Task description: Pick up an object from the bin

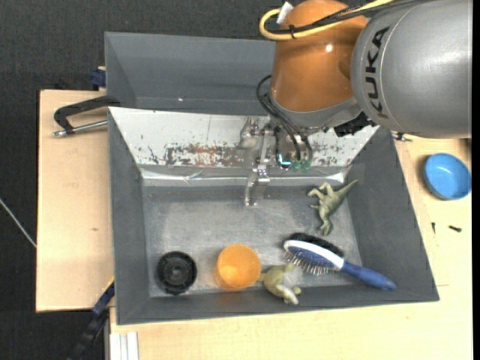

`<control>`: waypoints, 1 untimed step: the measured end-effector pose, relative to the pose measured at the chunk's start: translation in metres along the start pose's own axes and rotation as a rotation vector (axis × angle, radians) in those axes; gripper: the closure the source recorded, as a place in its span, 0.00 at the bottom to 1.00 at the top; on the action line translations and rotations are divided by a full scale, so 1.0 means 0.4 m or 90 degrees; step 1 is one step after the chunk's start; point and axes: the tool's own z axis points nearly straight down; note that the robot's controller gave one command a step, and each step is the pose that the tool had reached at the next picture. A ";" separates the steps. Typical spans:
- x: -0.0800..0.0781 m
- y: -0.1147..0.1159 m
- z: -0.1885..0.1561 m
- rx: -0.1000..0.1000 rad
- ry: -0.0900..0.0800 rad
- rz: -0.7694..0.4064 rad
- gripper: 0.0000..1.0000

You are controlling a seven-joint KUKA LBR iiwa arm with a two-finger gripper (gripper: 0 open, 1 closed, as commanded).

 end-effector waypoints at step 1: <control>0.013 -0.110 0.370 -0.002 -0.008 0.008 0.00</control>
Offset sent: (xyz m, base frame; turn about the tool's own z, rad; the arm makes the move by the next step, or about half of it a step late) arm -0.0085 -0.0447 -0.1493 0.0109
